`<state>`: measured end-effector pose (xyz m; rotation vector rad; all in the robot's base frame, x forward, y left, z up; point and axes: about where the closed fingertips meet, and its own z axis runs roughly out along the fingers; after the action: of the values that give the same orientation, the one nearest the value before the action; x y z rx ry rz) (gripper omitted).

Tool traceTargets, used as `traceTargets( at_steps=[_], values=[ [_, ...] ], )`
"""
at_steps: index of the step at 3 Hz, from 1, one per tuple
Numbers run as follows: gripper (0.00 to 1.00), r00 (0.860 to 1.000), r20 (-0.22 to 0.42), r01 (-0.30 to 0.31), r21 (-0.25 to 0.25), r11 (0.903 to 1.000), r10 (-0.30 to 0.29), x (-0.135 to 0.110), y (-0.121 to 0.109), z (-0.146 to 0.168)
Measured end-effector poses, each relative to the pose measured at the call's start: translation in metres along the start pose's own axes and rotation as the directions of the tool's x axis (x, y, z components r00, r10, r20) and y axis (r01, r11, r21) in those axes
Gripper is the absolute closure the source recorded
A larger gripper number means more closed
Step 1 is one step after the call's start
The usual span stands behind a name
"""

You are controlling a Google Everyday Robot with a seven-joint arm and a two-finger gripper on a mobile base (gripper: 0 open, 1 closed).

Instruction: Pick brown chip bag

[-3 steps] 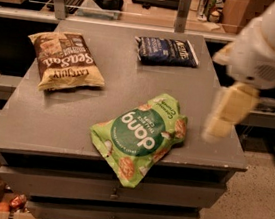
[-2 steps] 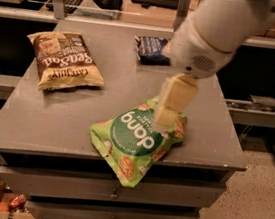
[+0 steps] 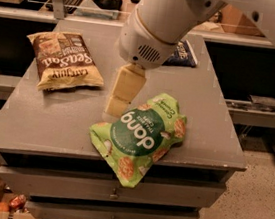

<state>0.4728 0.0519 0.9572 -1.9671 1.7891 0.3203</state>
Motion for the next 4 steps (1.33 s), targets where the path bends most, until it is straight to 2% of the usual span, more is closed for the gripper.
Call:
traceTargets(
  at_steps=[1,2,3,4],
  values=[
    [0.00,1.000,0.027,-0.009,0.008,0.9999,0.009,-0.003,-0.002,0.004],
    [0.00,0.997,0.072,-0.027,0.020,0.9994,0.025,-0.015,-0.031,0.040],
    [0.00,0.990,0.136,-0.035,0.032,0.9989,0.030,-0.036,-0.086,0.095],
    [0.00,0.986,0.164,-0.045,0.040,0.9982,0.038,-0.045,-0.118,0.124]
  ],
)
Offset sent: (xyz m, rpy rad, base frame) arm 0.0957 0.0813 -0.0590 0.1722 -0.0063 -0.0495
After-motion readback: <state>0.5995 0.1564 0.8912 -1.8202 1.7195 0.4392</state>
